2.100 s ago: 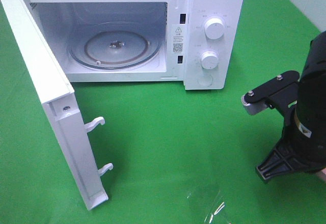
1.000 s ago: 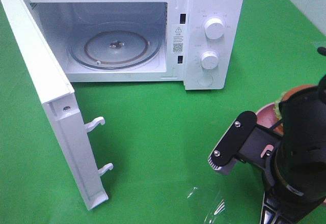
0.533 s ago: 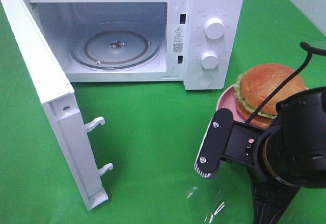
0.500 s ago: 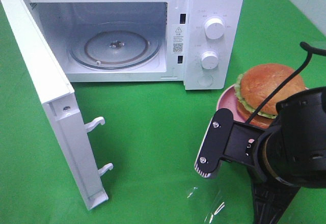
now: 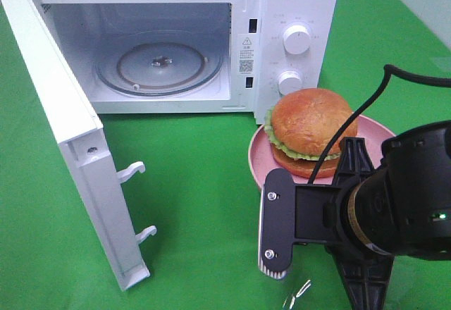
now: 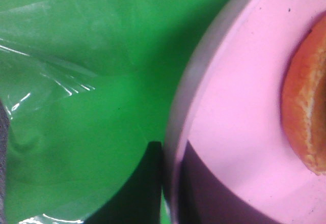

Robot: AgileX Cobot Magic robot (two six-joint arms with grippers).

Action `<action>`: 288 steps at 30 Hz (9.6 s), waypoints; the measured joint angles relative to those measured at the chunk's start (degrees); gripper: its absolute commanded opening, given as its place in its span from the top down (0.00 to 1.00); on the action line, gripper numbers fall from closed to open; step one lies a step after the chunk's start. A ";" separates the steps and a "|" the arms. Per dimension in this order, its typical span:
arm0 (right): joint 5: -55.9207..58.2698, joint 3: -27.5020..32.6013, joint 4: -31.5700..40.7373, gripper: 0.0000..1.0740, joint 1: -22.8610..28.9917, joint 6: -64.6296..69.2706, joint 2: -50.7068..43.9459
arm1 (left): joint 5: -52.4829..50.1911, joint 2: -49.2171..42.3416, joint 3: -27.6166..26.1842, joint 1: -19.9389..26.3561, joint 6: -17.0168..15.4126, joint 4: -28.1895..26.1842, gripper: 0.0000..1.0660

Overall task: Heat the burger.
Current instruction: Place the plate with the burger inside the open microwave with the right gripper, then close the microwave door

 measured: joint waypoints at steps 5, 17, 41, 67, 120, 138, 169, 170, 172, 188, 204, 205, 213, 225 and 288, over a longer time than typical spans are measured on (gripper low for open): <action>-2.12 0.00 0.40 0.99 0.00 -8.19 0.00 | 0.00 0.00 0.00 0.00 0.00 0.00 0.07; -8.25 0.06 6.93 0.99 -6.42 -26.30 0.00 | 0.00 0.00 0.00 0.00 0.00 0.00 0.07; -18.16 -1.49 34.03 0.99 -18.45 -77.81 0.06 | 0.00 0.00 0.00 0.00 0.00 0.00 0.07; -17.99 -6.47 43.20 1.00 -19.88 -89.50 0.06 | 0.00 0.00 0.00 0.00 0.00 0.00 0.07; -10.94 -34.61 43.20 1.00 -18.16 -87.83 22.06 | 0.00 0.00 0.00 0.00 0.00 0.00 0.07; -10.03 -44.92 39.53 1.00 -17.88 -82.91 29.56 | 0.00 0.00 0.00 0.00 0.00 0.00 0.07; -2.06 -67.04 33.35 1.00 -18.05 -69.67 44.12 | 0.00 0.00 0.00 0.00 0.00 0.00 0.07; -2.06 -67.04 33.35 1.00 -18.05 -69.67 44.12 | 0.00 0.00 0.00 0.00 0.00 0.00 0.07; -1.49 -68.87 33.23 1.00 -18.11 -69.39 45.26 | 0.00 0.00 0.00 0.00 0.00 0.00 0.07; 1.95 -79.13 32.37 1.00 -18.16 -69.39 50.94 | 0.00 0.00 0.00 0.00 0.00 0.00 0.07; 0.74 -79.30 32.03 0.93 -18.39 -69.44 51.17 | 0.00 0.00 0.00 0.00 0.00 0.00 0.07; 0.52 -79.30 32.03 0.90 -18.45 -69.44 51.17 | 0.00 0.00 0.00 0.00 0.00 0.00 0.07; -1.66 -79.87 31.34 0.75 -18.45 -69.10 50.99 | 0.00 0.00 0.00 0.00 0.00 0.00 0.07; -2.86 -79.98 31.28 0.63 -18.56 -67.84 50.71 | 0.00 0.00 0.00 0.00 0.00 0.00 0.07; -12.78 -34.26 32.89 0.30 -17.99 -40.39 16.67 | 0.00 0.00 0.00 0.00 0.00 0.00 0.07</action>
